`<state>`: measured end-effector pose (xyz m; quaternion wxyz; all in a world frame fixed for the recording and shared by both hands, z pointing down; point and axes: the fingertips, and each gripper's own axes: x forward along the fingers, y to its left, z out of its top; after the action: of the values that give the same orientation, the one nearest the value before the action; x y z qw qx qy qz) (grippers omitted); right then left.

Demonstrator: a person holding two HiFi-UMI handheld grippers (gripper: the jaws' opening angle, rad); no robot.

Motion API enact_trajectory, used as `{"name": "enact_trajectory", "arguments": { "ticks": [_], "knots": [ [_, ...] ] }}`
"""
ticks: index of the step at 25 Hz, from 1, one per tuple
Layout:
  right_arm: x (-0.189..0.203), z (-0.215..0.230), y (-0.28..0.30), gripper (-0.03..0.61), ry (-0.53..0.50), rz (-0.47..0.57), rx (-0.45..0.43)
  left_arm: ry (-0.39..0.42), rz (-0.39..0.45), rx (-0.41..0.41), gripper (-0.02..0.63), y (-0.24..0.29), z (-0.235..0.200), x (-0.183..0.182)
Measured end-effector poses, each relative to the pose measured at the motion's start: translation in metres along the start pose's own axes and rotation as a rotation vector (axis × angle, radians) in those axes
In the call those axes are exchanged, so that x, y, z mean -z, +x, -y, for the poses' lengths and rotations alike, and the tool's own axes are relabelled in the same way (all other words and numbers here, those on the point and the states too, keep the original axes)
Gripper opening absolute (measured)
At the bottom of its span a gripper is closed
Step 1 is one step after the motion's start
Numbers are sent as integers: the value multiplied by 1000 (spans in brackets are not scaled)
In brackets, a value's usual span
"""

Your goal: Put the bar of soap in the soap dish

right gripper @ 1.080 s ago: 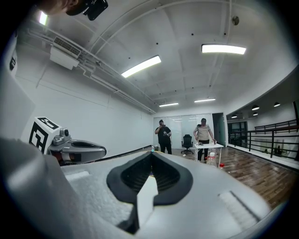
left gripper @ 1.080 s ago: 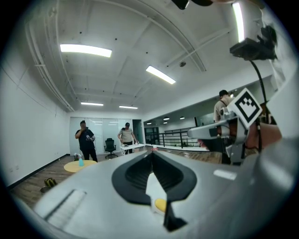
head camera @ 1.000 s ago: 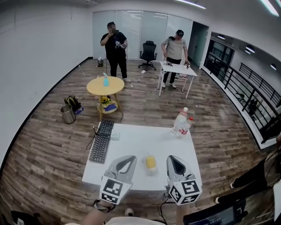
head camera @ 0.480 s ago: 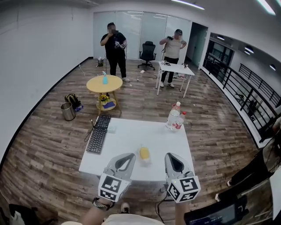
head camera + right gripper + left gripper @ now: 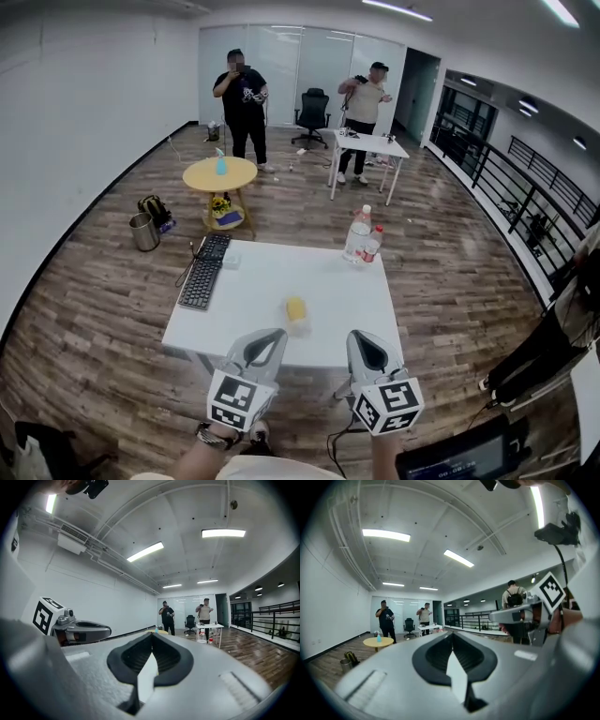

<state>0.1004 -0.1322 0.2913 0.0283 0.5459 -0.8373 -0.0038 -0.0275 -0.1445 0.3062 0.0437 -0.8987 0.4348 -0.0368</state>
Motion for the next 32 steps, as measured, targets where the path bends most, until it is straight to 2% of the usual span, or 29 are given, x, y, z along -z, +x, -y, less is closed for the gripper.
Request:
{"name": "enact_trajectory", "arguments": {
  "ticks": [10, 20, 32],
  "knots": [
    [13, -2, -74, 2, -4, 9, -7, -10, -17, -18, 8, -39, 56, 17],
    [18, -12, -136, 2, 4, -3, -22, -8, -25, -41, 8, -81, 99, 12],
    [15, -33, -161, 2, 14, 4, -20, 6, -31, -36, 8, -111, 112, 10]
  ]
}}
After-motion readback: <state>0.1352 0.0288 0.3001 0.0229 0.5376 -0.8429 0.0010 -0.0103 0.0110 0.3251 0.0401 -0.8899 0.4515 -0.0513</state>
